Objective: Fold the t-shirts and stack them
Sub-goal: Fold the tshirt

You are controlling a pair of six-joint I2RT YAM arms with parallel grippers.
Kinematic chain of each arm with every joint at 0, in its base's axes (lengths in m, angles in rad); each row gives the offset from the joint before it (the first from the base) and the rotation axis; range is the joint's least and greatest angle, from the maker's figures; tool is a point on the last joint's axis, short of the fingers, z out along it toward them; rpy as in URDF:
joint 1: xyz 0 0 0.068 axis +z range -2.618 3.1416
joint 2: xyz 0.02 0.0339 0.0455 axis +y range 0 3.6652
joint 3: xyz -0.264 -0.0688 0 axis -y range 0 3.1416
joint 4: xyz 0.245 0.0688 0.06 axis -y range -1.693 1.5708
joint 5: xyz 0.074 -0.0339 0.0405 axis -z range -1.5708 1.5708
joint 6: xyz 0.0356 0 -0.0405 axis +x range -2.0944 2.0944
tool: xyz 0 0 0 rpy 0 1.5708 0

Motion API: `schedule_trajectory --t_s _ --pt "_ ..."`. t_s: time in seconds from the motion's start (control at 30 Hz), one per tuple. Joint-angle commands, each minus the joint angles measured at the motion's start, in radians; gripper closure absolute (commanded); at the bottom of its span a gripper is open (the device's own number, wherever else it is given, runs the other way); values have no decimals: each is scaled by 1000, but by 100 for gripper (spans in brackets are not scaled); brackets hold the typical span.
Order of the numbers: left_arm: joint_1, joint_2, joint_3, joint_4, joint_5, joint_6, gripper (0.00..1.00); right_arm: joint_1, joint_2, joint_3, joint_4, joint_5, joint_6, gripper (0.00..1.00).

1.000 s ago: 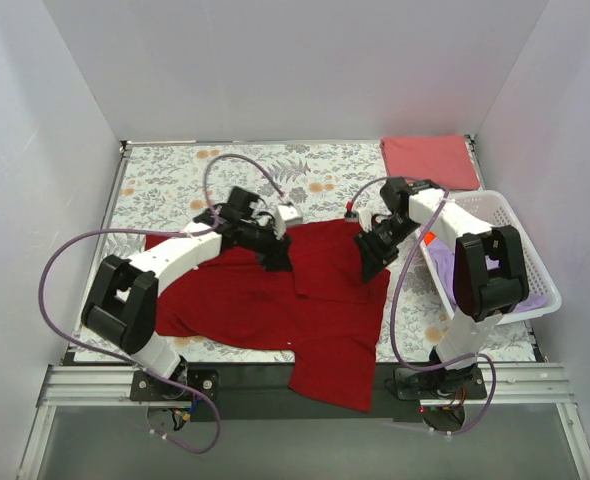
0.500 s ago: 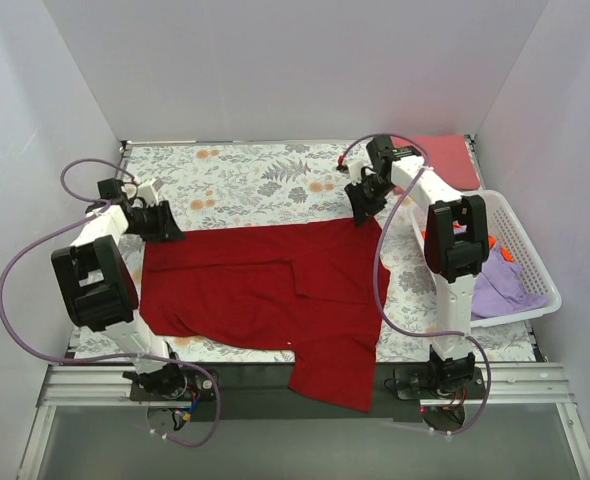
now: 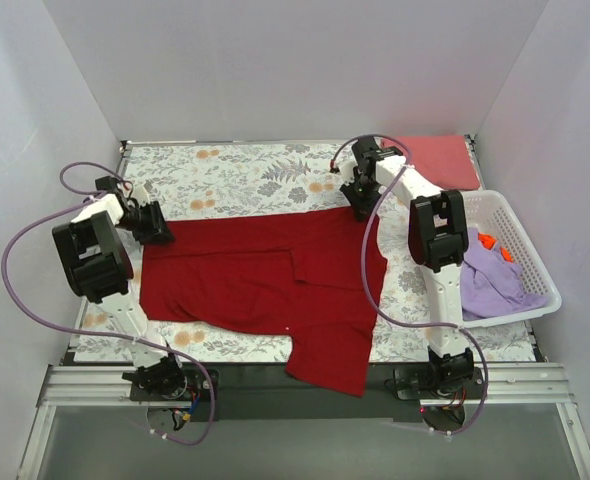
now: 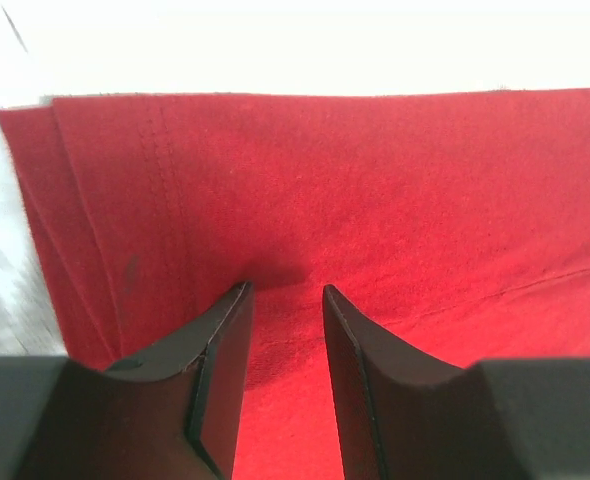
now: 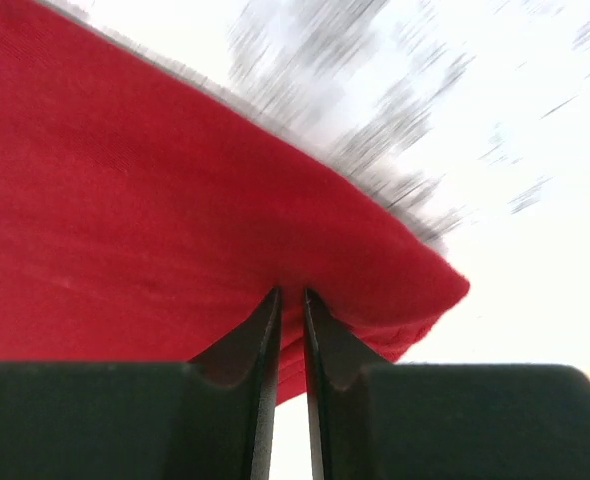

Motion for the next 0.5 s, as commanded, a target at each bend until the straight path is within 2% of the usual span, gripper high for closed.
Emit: schedule_trajectory --t_s 0.0,0.13,0.23,0.33,0.37,0.47 --pt "3 125 96 100 -113 8 66 -12 102 131 102 146 -28 80" --pt "1 225 251 101 -31 -3 64 -21 215 300 164 225 -34 80" --pt "3 270 383 71 41 4 60 -21 222 330 222 225 -44 78" --pt "6 262 509 -39 140 50 57 -18 155 330 240 164 -33 74" --pt "12 250 526 -70 202 79 55 -16 128 328 236 141 -30 70" --pt "37 179 546 -197 258 151 51 -12 -11 245 241 38 -27 63"
